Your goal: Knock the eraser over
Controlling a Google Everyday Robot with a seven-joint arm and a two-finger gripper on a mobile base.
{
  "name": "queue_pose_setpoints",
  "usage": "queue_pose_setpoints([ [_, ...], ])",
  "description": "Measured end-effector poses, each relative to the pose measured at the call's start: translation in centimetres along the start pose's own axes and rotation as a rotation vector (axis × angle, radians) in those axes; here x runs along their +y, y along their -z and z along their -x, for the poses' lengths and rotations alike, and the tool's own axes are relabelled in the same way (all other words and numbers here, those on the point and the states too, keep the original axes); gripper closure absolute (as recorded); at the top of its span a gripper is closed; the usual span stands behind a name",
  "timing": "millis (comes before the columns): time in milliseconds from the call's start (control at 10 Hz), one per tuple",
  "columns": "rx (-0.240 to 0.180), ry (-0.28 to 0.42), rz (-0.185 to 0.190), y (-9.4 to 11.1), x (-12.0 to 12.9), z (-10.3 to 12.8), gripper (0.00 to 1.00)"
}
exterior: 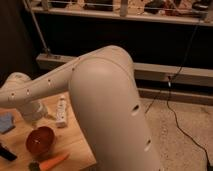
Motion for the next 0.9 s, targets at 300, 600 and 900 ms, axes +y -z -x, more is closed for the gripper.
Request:
queue_pose_setpoints([
  [300, 0.005, 0.064, 0.002, -0.3, 3.2, -0.1, 0.35],
  [600, 0.001, 0.132, -0.007, -0.6, 6.2, -0.2, 0.38],
  [900, -0.008, 0.245, -0.021, -1.3, 10.4, -1.2, 0.68],
])
